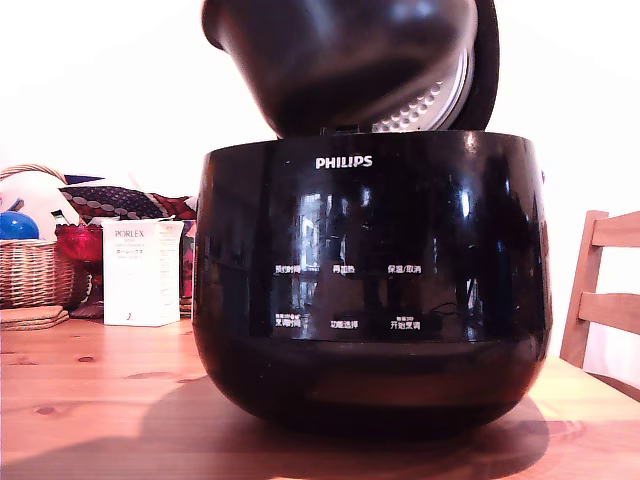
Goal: Place the pot you are holding inside the rice cooker
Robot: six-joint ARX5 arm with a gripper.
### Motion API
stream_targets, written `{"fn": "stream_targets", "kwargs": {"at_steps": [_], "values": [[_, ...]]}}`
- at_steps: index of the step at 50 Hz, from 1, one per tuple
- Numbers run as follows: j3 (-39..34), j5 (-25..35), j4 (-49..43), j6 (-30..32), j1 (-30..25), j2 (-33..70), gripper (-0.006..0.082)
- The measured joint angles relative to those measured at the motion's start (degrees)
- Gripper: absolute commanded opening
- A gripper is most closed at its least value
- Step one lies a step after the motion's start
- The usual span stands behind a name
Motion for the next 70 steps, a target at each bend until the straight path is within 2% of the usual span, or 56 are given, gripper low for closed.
{"fn": "stream_targets", "kwargs": {"at_steps": [24, 47, 49, 50, 66, 70], "values": [[0.0, -0.2, -0.6, 7.6, 0.0, 3.9, -0.0024], [0.0, -4.3, -2.5, 25.4, 0.7, 6.3, -0.0024], [0.0, -4.2, -2.8, 25.4, 1.1, 6.3, -0.0024], [0.0, -4.2, -2.9, 27.6, 1.3, 6.3, -0.0024], [0.1, -4.2, -5.0, 30.2, 3.9, 6.3, -0.0024], [0.3, -4.3, -5.8, 32.6, 3.9, 6.6, -0.0024]]}}
